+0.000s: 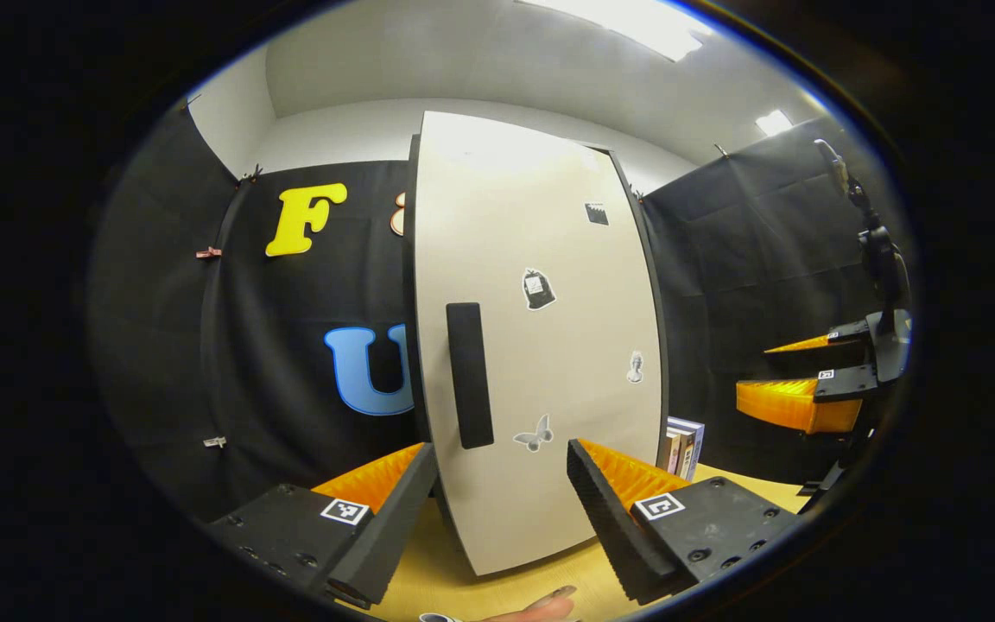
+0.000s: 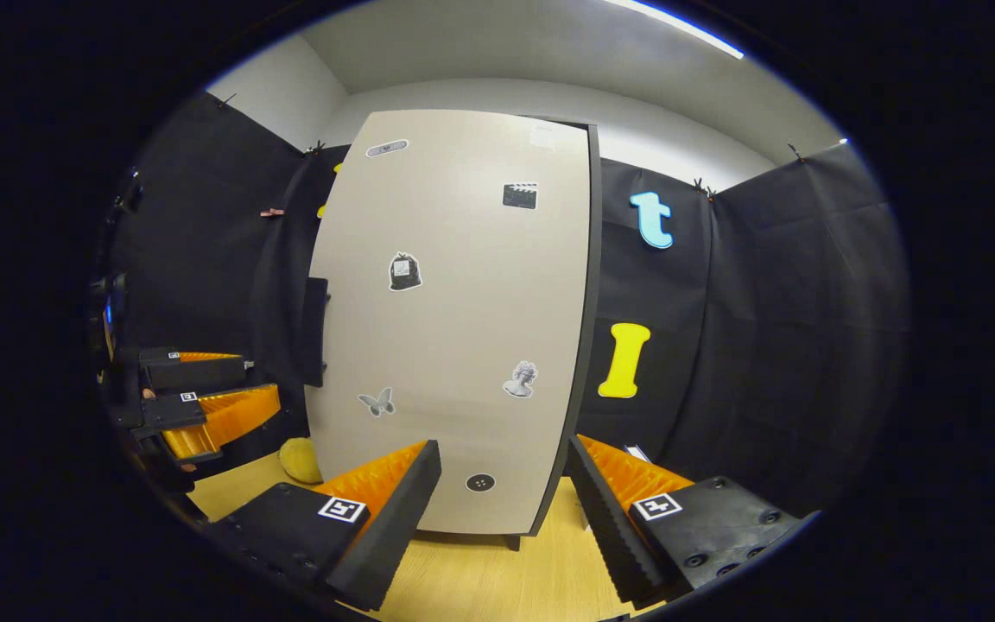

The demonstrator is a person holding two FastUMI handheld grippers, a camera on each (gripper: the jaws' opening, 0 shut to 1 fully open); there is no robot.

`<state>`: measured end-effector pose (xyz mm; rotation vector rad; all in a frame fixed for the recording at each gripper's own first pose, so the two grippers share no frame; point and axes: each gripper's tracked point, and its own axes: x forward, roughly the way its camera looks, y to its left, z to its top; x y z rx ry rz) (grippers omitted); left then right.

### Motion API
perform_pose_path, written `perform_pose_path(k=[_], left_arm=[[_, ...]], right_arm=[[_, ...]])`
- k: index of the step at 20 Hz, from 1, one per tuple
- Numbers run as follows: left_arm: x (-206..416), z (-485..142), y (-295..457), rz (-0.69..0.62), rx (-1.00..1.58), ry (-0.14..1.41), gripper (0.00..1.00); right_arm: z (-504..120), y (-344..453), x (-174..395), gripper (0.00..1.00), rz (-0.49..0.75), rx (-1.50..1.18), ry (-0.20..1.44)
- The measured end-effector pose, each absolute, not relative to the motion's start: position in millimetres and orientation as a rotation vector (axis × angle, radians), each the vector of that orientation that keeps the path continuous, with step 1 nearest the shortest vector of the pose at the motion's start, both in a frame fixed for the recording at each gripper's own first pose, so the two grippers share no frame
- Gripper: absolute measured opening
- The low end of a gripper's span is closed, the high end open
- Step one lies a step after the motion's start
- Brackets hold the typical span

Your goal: Open the cabinet door with the right hand, grasp the bottle in the cabinet with the left hand and place it on the coaster, then close the cabinet door with the right hand.

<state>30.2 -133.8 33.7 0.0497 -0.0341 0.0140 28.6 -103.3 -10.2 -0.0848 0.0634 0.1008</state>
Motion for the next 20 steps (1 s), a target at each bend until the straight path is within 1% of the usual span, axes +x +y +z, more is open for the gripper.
perform_pose_path(k=[4,6,11,20], left_arm=[[34,32,-138,0.005,0.039,-0.027,0.96],[35,30,-136,0.005,0.035,-0.021,0.96],[37,30,-136,0.002,0.029,-0.020,0.95],[41,27,-134,0.003,0.026,-0.006,0.96]], right_arm=[[-8,-117,33,0.98,0.025,-0.084,0.057],[-7,-118,34,0.98,0.012,-0.102,0.049],[-9,-102,34,0.98,0.073,-0.079,0.049],[-2,-99,38,0.96,0.085,-0.064,0.017]])
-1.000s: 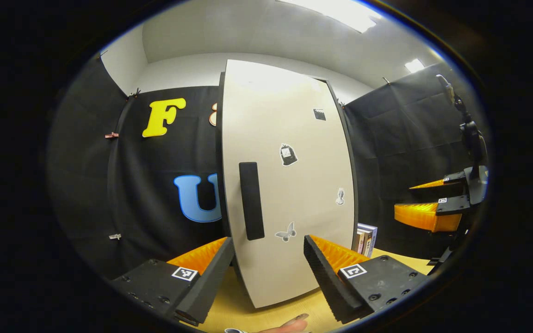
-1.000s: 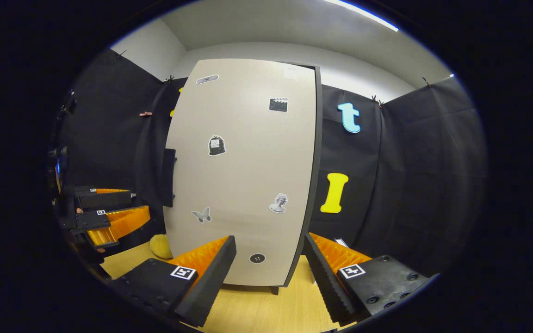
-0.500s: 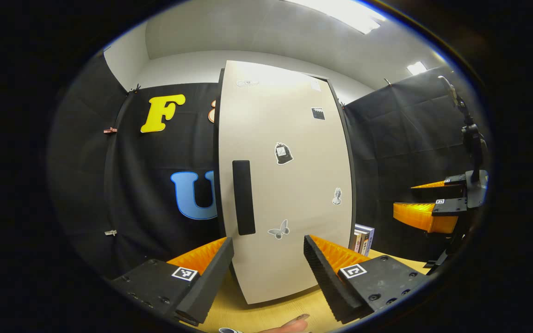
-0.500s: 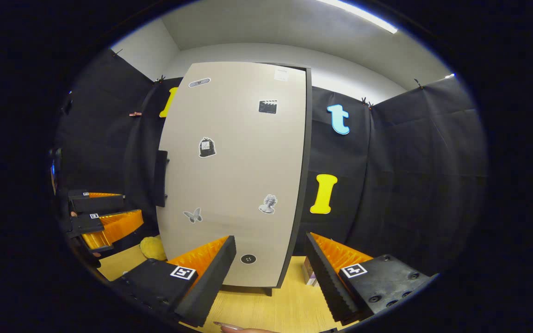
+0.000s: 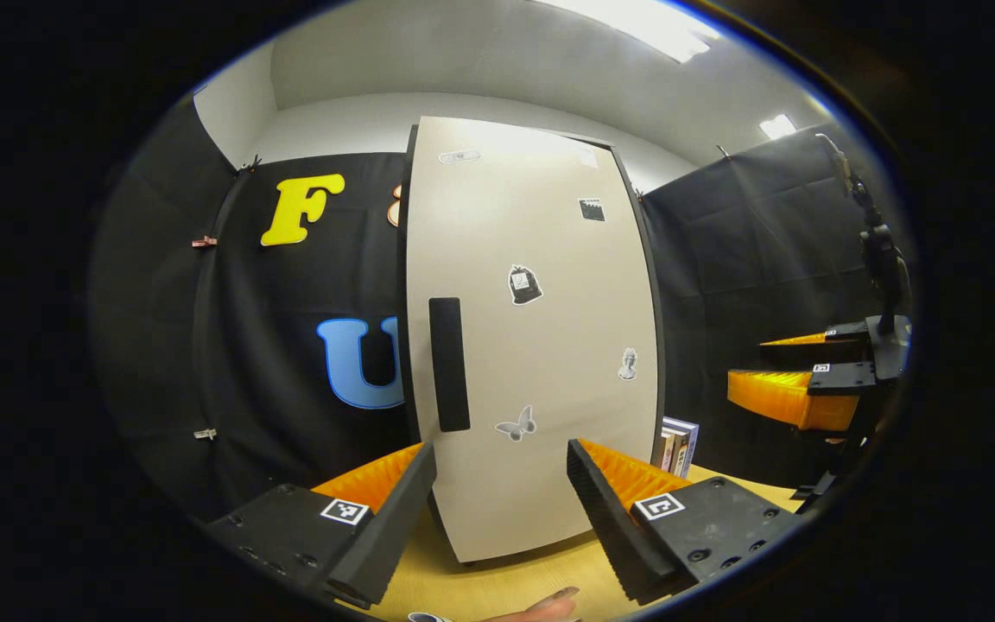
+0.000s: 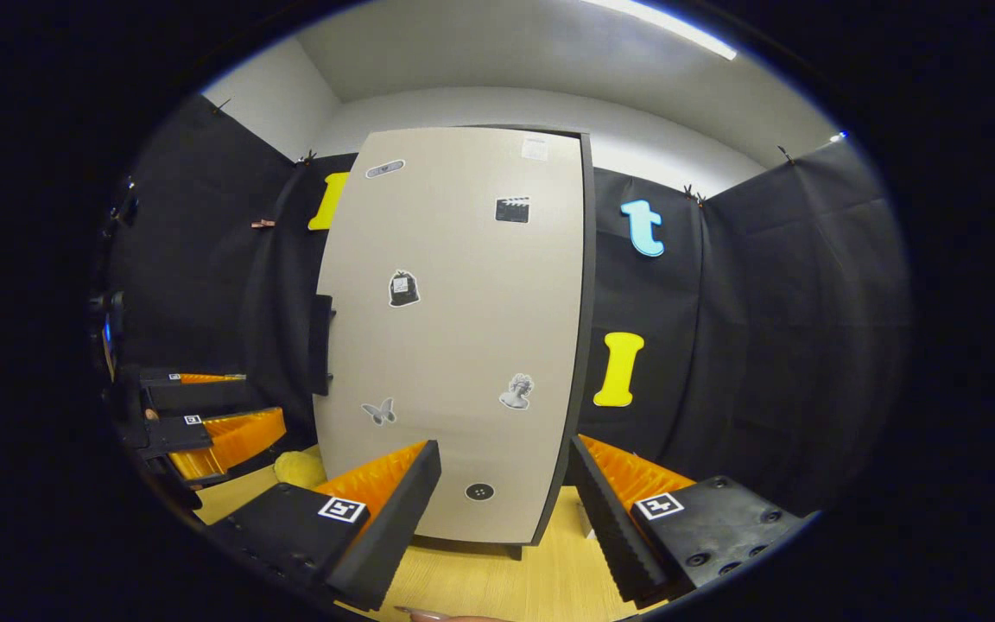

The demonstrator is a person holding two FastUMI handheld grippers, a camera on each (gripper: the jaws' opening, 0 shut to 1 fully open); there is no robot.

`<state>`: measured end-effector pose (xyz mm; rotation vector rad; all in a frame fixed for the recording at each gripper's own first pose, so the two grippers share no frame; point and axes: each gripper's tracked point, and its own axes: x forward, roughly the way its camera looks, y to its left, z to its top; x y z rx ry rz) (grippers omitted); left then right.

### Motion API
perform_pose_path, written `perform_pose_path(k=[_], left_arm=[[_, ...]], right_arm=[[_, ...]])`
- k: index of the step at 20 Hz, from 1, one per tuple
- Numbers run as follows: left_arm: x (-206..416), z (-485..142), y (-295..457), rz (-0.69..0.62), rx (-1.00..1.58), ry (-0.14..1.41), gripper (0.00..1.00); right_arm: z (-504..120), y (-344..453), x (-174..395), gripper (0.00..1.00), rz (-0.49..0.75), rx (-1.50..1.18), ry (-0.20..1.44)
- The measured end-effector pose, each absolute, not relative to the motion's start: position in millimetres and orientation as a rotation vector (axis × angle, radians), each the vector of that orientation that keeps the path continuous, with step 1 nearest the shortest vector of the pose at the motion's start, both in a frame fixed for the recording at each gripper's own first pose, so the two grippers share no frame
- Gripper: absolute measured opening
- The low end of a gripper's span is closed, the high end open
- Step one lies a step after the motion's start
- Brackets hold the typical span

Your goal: Open the cabinet door with the right hand, grasp the bottle in the cabinet with the left hand and place it on the coaster, then close the cabinet door with the right hand.

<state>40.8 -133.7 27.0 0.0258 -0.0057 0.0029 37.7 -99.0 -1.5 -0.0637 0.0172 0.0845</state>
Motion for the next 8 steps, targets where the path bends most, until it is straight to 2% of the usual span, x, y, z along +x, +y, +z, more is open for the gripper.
perform_pose_path(k=[8], left_arm=[[44.1,28.1,-131.1,0.001,0.022,-0.006,0.96]], right_arm=[[0.4,-100.8,43.9,0.95,0.083,-0.049,0.013]])
